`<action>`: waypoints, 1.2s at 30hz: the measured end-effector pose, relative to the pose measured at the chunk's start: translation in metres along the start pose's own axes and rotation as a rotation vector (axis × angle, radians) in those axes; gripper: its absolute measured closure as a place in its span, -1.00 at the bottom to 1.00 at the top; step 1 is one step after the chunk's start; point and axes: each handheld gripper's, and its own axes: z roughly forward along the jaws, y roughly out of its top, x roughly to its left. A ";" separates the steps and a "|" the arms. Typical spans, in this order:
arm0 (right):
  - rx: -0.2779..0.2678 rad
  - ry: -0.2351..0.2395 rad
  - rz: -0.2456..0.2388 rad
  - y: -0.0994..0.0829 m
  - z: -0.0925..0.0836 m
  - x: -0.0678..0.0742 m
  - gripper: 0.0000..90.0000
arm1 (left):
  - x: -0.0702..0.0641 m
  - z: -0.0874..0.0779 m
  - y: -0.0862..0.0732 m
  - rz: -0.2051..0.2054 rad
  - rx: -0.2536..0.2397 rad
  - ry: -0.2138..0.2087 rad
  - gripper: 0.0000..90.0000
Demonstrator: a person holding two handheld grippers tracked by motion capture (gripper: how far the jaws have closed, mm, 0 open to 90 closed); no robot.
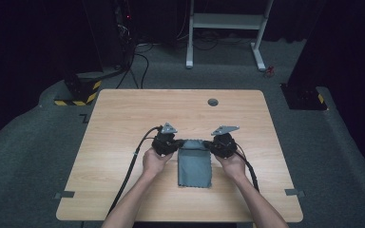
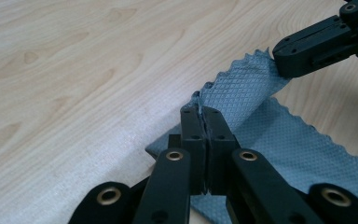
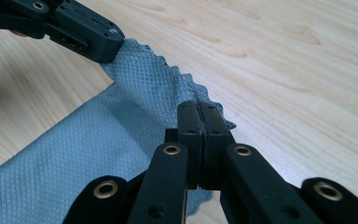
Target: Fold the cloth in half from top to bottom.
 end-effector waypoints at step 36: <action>-0.020 0.071 -0.098 -0.071 -0.035 0.059 0.99 | -0.066 -0.025 -0.060 0.101 0.019 -0.050 0.96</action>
